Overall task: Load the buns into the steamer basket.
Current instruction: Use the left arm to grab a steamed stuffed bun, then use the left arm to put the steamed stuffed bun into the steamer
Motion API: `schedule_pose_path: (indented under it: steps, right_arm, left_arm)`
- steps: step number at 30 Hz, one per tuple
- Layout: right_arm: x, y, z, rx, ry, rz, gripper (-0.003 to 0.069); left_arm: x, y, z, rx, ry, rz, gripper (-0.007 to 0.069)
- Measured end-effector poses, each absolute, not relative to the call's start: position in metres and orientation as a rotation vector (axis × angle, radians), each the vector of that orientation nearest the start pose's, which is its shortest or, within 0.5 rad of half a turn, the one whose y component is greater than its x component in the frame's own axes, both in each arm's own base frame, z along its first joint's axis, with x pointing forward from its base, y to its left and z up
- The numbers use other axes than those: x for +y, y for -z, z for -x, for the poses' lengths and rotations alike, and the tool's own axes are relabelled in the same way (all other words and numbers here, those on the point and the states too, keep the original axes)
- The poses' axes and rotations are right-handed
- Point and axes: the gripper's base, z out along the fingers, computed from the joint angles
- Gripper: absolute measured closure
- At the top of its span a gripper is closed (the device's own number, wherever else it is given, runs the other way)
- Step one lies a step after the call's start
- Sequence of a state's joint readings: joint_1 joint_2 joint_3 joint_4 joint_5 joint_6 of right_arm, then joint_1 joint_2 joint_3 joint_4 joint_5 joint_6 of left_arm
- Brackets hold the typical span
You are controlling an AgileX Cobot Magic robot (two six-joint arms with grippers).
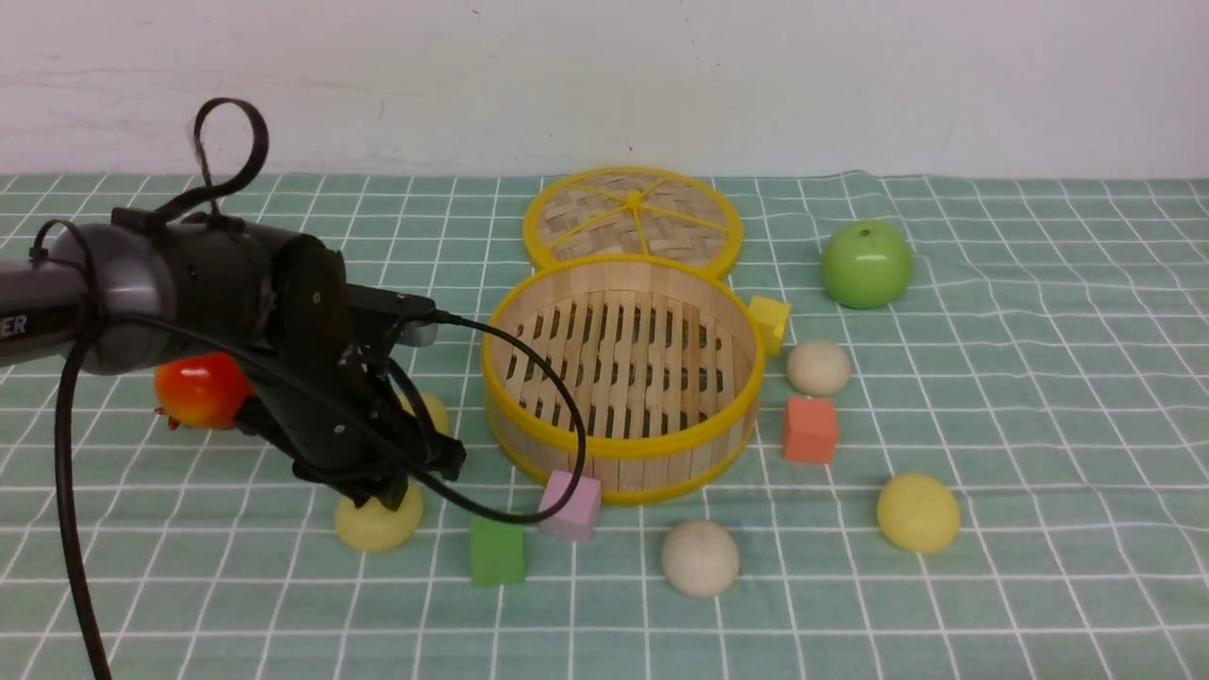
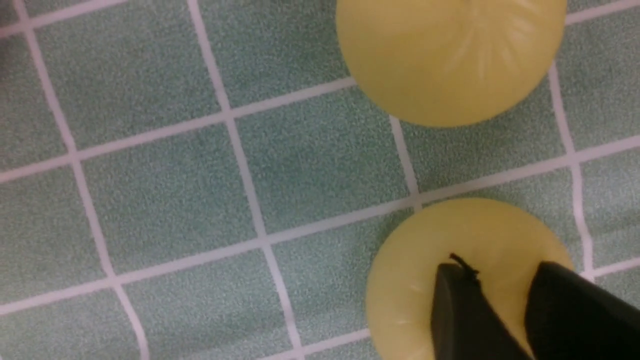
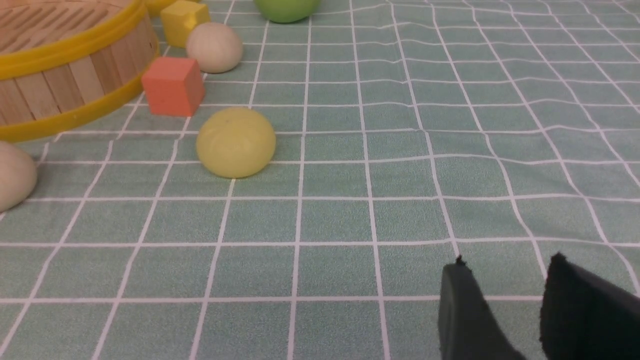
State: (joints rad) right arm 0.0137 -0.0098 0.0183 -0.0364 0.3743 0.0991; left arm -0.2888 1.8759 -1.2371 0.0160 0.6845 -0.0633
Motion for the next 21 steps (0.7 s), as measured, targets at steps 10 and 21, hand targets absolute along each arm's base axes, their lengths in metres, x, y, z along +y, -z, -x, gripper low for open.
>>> schedule_pose_path:
  steps: [10,21]
  right_arm:
    - [0.0,-0.174,-0.053,1.866,-0.043,-0.058,0.0419]
    - [0.0,-0.174,-0.053,1.866,-0.043,-0.058,0.0419]
  left_arm:
    - [-0.123,-0.228,-0.341,2.767,0.117,-0.401,0.0638]
    - [-0.194,-0.268,-0.362,2.351,0.333,-0.569,0.0638]
